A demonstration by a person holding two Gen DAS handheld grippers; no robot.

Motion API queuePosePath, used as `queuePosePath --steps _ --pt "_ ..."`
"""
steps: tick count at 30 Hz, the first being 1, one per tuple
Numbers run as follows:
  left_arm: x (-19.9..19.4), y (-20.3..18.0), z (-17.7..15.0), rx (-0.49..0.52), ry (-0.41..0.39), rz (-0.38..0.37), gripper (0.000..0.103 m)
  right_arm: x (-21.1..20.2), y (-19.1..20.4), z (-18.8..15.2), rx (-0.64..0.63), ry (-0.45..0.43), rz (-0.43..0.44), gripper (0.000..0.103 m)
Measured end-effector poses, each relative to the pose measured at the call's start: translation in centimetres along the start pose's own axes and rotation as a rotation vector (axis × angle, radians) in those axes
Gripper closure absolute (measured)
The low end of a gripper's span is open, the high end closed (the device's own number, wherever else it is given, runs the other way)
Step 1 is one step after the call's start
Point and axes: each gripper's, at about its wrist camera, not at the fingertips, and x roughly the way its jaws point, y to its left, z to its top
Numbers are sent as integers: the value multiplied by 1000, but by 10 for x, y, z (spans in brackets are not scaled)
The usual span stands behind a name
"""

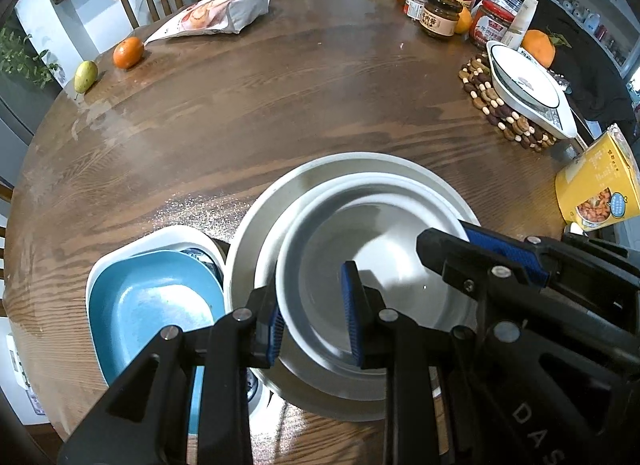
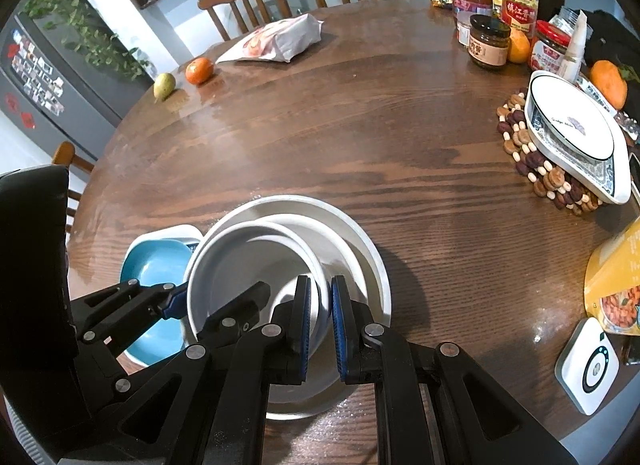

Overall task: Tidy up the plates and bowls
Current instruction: 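Lower the ramekin with both tools into the smaller white bowl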

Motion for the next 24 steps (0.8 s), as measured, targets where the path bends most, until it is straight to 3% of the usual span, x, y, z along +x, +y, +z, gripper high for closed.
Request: queuePosePath --steps 24 --pt "1 0 0 -9 3 -13 79 1 0 2 -2 12 -6 89"
